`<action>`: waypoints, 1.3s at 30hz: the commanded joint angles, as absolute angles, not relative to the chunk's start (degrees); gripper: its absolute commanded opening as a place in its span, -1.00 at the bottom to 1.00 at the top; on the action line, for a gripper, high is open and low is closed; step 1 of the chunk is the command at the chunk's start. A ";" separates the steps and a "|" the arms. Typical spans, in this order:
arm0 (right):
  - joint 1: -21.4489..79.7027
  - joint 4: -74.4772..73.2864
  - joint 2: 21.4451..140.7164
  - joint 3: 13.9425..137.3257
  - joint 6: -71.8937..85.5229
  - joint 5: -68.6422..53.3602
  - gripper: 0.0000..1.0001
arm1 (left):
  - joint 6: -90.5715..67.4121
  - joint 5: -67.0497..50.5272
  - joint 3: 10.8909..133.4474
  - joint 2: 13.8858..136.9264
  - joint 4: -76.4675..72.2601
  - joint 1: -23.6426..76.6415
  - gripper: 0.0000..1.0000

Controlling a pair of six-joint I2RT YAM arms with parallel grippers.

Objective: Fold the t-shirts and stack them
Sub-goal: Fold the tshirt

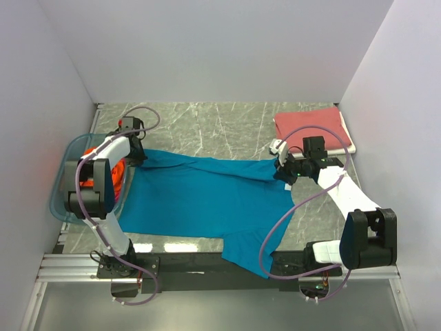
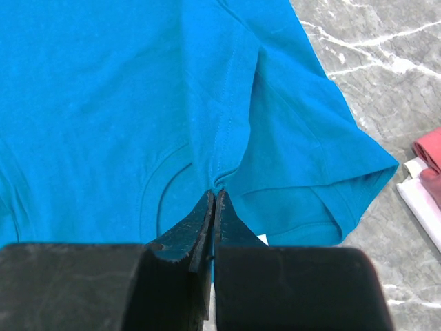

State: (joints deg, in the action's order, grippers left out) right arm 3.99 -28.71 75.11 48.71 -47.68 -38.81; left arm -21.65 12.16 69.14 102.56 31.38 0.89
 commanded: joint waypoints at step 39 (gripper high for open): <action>1.85 -30.67 70.31 40.61 -59.41 -38.67 -1.00 | -20.92 15.73 69.26 101.25 31.82 -2.02 -0.99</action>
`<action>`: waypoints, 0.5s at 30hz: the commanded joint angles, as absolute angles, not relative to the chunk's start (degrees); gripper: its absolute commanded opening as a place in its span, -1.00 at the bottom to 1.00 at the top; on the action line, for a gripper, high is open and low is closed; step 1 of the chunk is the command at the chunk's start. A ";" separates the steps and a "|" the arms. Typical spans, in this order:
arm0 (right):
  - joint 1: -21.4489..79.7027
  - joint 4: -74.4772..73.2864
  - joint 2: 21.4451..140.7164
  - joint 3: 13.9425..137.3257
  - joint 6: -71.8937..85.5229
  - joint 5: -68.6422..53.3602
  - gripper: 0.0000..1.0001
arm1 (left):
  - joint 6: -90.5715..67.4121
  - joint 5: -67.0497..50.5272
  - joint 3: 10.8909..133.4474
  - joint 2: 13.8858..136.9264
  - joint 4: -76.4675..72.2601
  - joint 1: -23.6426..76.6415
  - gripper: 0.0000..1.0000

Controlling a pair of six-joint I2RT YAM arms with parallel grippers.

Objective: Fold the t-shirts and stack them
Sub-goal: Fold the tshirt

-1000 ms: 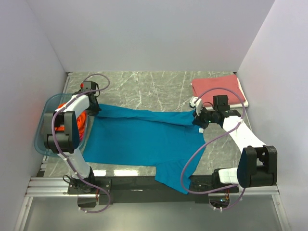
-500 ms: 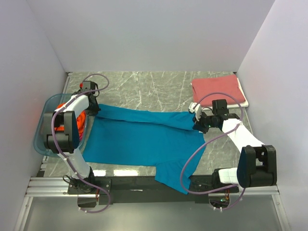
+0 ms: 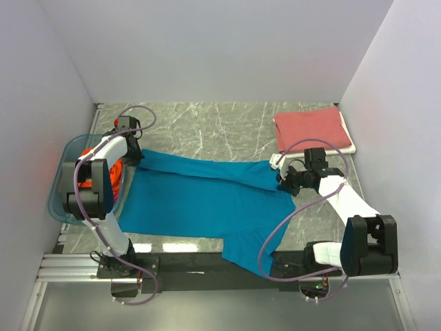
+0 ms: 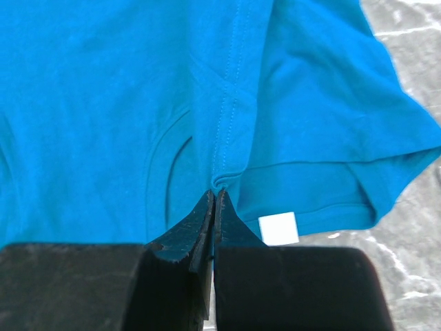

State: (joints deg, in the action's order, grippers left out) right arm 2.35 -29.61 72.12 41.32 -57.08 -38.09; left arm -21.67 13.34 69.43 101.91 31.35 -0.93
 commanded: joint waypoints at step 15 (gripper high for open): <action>1.85 -32.87 68.55 39.38 -61.96 -40.17 -1.00 | -20.92 15.91 68.47 100.99 31.73 -2.20 -0.99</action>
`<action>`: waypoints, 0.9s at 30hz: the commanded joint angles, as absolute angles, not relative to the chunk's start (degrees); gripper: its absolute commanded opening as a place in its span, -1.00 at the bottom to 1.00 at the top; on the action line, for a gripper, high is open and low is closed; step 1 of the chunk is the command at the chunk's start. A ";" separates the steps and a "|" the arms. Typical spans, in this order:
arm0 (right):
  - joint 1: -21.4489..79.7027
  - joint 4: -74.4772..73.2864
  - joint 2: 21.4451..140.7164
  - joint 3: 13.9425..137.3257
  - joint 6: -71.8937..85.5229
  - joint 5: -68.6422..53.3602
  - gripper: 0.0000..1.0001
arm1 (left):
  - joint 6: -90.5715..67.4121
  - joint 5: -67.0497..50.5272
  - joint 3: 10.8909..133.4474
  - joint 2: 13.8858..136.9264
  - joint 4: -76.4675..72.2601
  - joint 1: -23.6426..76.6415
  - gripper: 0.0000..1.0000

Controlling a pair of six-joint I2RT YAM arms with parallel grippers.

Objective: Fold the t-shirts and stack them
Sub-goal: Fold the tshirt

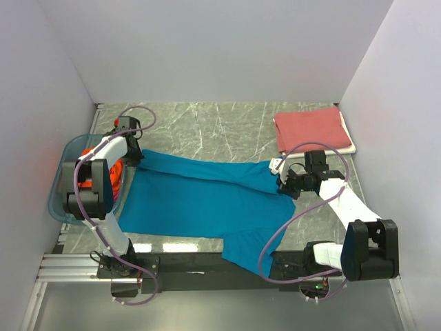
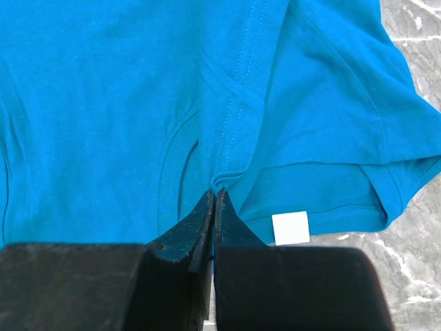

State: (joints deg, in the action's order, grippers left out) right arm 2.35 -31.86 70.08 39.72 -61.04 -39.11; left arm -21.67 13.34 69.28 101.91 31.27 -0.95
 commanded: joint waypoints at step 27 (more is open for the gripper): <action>2.98 -36.73 71.01 43.15 -63.89 -40.78 -1.00 | -19.95 -8.08 67.59 81.84 25.32 -2.11 -0.07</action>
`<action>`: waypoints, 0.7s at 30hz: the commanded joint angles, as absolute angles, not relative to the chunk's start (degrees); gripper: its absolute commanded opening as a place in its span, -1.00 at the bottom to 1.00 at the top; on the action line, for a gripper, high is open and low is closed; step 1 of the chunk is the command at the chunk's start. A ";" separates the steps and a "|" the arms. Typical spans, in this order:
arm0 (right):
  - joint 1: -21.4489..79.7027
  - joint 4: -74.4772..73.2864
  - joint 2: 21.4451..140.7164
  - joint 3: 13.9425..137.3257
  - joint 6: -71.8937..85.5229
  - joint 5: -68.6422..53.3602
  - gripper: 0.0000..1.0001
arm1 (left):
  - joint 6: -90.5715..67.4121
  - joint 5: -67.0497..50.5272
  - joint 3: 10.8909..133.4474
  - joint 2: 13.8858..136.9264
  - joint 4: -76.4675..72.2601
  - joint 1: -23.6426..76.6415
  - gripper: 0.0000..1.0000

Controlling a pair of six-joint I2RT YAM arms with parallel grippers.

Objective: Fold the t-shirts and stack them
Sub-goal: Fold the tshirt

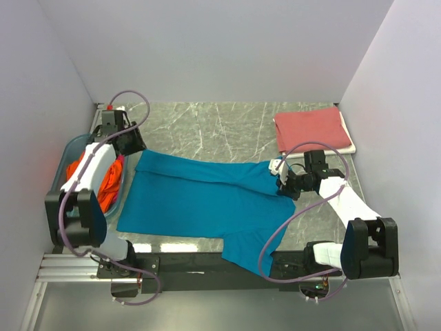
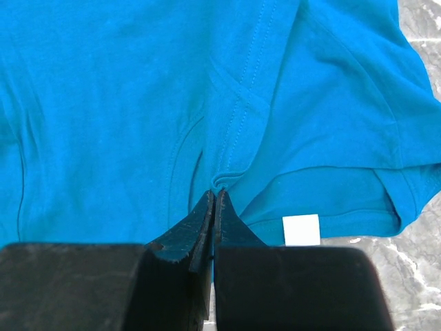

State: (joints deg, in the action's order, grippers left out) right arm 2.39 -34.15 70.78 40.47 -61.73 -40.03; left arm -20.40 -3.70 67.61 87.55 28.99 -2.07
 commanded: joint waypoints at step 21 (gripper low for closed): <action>9.49 -40.34 70.93 43.77 -64.16 -36.03 -1.00 | -17.58 -12.22 50.10 58.54 20.30 -2.11 0.08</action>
